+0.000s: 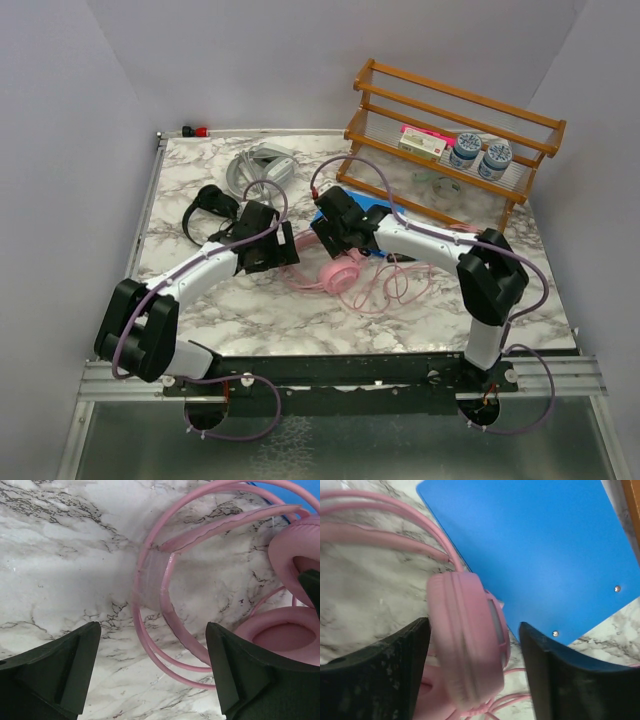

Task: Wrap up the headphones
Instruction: Pick up the headphones from the center of the board.

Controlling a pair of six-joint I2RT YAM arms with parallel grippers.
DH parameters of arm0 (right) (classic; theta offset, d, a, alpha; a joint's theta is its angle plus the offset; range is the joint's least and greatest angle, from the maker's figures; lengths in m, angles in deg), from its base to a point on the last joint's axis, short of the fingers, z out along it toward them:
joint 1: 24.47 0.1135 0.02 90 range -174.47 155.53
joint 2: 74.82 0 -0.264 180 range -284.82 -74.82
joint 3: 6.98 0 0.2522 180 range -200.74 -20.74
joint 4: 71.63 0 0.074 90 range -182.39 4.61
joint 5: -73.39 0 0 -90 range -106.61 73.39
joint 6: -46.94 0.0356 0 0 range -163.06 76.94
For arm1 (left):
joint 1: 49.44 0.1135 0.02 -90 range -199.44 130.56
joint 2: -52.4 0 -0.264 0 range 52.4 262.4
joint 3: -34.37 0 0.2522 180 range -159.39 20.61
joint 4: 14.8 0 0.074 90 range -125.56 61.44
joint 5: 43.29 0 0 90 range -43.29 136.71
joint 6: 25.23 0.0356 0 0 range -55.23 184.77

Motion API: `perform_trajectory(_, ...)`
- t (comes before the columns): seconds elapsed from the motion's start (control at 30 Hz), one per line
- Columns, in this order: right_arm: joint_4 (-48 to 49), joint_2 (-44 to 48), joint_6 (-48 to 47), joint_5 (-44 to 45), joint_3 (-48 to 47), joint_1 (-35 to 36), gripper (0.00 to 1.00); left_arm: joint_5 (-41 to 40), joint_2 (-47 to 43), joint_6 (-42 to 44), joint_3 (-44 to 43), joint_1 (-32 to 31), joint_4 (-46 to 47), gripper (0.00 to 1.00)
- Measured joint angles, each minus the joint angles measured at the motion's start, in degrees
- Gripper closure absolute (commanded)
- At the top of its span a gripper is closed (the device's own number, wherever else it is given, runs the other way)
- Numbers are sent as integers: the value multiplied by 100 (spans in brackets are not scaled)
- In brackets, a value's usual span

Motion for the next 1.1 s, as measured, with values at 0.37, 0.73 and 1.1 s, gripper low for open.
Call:
perform_trajectory(0.37,774,1443,254,-39,634,0,0,-120,636,181,-337,-2,63,14)
perform_trajectory(0.73,2332,3740,245,-66,2450,0,0,-968,1762,264,-1259,-501,-398,34)
perform_trajectory(1.1,2621,4446,308,275,2968,0,0,-1456,1967,26,-1246,-599,-643,92)
